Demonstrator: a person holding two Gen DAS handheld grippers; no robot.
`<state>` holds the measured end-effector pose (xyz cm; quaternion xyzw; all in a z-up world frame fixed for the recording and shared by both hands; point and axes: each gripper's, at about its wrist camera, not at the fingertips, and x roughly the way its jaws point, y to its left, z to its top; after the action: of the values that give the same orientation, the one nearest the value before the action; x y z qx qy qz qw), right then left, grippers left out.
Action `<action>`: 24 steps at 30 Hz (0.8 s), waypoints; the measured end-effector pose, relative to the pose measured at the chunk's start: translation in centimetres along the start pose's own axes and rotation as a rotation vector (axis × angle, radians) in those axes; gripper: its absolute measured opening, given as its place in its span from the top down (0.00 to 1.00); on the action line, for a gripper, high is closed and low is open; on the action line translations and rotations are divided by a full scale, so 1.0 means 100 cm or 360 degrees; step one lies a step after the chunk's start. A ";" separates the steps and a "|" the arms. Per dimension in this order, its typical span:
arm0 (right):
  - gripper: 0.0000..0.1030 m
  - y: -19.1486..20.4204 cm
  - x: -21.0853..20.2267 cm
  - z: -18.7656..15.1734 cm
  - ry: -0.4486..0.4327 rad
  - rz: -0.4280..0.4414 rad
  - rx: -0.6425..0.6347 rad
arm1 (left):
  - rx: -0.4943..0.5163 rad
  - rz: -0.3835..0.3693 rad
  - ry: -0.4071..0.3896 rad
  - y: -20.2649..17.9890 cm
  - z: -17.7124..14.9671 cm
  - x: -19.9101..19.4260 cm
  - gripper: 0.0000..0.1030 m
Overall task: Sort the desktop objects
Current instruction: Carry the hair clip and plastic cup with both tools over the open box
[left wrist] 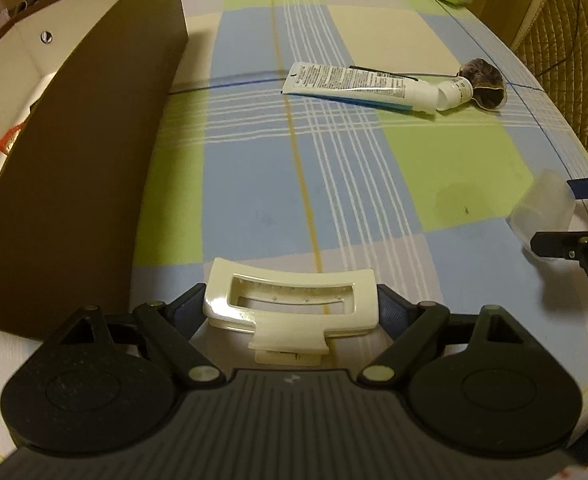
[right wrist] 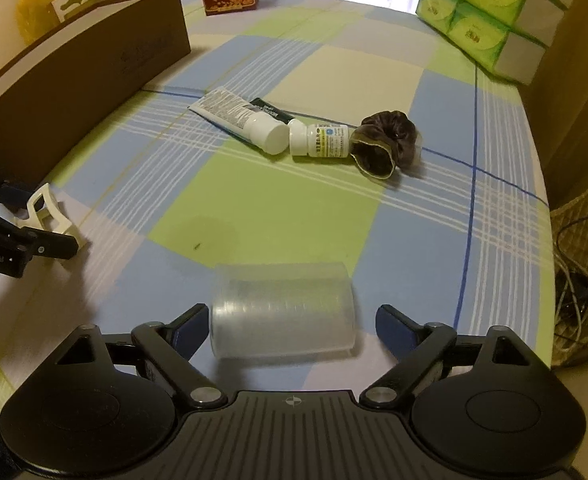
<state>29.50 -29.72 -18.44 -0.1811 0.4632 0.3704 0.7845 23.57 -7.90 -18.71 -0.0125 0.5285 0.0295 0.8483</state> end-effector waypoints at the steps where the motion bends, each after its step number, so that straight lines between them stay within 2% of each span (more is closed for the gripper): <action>1: 0.16 0.001 0.000 0.000 -0.0007 0.0004 -0.0003 | 0.0007 0.0002 -0.0003 -0.001 -0.001 -0.001 0.18; 2: 0.20 0.002 0.000 -0.001 -0.0007 0.0008 -0.0010 | 0.0017 -0.0001 -0.0008 -0.003 -0.002 -0.002 0.18; 3: 0.33 0.004 0.002 -0.001 0.0006 0.0012 -0.0026 | 0.0026 -0.0001 -0.0013 -0.004 -0.004 -0.004 0.18; 10: 0.33 0.013 -0.010 0.000 -0.0013 0.0042 -0.0068 | 0.0019 -0.0024 -0.0092 -0.006 -0.006 -0.030 0.18; 24: 0.33 0.056 -0.054 0.038 -0.0145 0.0205 -0.0138 | -0.0057 -0.0054 -0.0326 0.012 -0.001 -0.107 0.18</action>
<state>25.94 -25.85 -11.48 -0.1676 0.4211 0.4476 0.7709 18.75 -7.11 -9.15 -0.0336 0.4381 0.0259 0.8979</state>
